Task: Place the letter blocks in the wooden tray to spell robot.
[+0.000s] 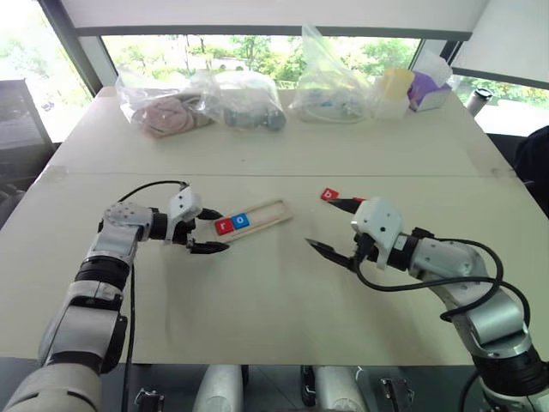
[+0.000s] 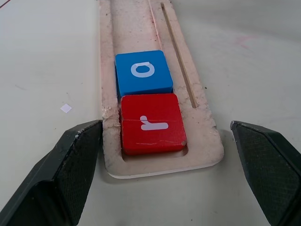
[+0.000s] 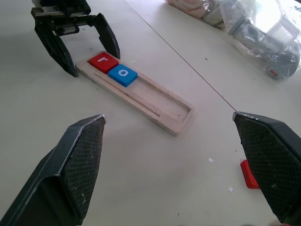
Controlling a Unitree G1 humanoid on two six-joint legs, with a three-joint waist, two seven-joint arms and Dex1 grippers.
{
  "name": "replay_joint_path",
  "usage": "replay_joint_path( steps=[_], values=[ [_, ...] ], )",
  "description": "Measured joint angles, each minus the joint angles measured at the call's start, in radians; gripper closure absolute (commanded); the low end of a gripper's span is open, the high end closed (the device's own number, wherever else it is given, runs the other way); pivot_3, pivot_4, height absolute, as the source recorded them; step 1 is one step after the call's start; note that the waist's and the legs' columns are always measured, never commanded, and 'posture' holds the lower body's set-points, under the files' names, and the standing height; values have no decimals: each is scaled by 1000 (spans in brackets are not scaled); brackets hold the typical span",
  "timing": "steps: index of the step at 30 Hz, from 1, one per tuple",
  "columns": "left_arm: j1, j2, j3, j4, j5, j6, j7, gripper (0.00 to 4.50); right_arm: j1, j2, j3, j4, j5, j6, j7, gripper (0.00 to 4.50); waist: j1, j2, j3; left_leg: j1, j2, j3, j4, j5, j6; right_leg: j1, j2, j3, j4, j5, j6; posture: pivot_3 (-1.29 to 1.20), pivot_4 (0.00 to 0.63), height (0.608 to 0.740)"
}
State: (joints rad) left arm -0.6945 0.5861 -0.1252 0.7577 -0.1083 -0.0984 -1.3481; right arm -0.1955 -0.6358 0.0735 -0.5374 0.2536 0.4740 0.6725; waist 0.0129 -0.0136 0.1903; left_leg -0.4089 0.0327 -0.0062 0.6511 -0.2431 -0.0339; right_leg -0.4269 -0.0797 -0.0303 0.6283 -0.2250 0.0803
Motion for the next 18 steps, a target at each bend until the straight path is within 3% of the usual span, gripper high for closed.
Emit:
replay_joint_path(
  steps=[12, 16, 18],
  values=[
    [72, -3, -2, -57, 12, -46, 163, 0, -23, 28, 21, 3, -35, -21, -4, 53, 0, 2, -5, 7, 0, 0, 0, 0, 0, 6, 0, 0, 1, -1, 1, 0, 150, 740],
    [95, -3, 1, -64, 12, -46, 192, 0, -23, 30, 30, 3, -37, -22, -5, 53, -3, 3, -7, 19, 1, 0, -2, 0, 0, 16, -1, -1, -1, -1, 1, 0, 150, 740],
    [102, -3, 1, -70, 12, -44, 195, 518, -23, 31, 31, 4, -38, -23, -6, 0, -5, 6, -10, 19, 2, -1, -4, -1, -1, 18, 0, -2, -7, -1, 1, 0, 150, 740]
  ],
)
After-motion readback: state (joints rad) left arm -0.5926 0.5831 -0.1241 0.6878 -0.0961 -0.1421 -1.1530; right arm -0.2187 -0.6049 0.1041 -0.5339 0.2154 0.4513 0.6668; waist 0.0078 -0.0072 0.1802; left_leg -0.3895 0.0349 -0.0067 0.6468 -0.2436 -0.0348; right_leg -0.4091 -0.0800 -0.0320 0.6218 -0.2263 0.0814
